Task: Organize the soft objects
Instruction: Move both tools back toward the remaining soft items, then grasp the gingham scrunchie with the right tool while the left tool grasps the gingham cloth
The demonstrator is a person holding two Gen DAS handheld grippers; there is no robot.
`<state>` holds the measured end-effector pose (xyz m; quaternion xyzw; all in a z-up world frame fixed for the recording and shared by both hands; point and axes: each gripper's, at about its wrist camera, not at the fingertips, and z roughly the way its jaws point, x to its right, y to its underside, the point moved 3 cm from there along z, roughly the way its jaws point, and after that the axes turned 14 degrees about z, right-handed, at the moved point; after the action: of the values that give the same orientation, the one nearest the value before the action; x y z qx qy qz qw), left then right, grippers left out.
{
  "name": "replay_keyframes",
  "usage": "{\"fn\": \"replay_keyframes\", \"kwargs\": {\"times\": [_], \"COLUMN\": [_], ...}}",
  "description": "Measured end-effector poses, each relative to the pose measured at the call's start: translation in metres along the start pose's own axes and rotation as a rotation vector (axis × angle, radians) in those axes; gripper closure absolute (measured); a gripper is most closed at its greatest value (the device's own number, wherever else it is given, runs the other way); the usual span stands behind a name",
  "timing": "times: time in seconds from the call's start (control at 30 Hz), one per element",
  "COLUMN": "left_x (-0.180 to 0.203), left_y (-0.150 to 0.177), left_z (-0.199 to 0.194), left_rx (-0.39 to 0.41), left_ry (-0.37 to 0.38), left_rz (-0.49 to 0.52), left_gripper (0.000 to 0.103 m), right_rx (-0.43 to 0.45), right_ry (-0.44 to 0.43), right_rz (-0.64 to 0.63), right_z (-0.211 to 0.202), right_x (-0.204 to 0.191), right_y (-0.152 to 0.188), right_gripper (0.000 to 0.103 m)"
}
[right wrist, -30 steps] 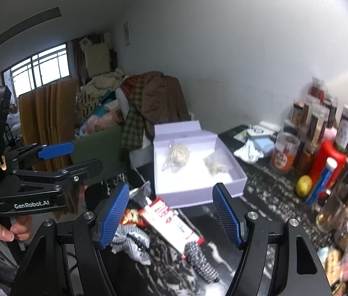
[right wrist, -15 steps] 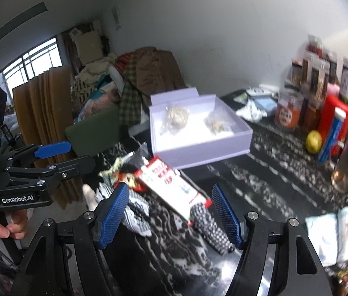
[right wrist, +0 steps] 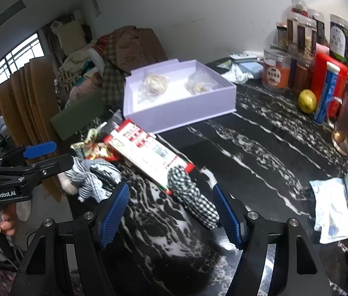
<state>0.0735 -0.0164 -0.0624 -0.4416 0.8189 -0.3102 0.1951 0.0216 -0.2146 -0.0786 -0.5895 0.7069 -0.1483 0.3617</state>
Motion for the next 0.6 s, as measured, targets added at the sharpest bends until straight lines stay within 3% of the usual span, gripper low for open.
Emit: {"fn": "replay_keyframes", "kwargs": {"times": [0.33,0.6], "left_x": [0.003,0.019], "left_y": [0.010,0.014], "left_z": [0.032,0.030], "left_rx": [-0.093,-0.116], "left_ry": [0.014,-0.004], "left_rz": [0.035,0.115], "left_gripper": [0.020,0.020], "right_rx": [-0.067,-0.121], "right_ry": [0.018,0.021], "right_rz": [0.010,-0.019], "right_z": [0.028,0.052], "right_x": [0.018,0.020], "right_y": [0.001,0.000], "right_gripper": [0.032,0.034]}}
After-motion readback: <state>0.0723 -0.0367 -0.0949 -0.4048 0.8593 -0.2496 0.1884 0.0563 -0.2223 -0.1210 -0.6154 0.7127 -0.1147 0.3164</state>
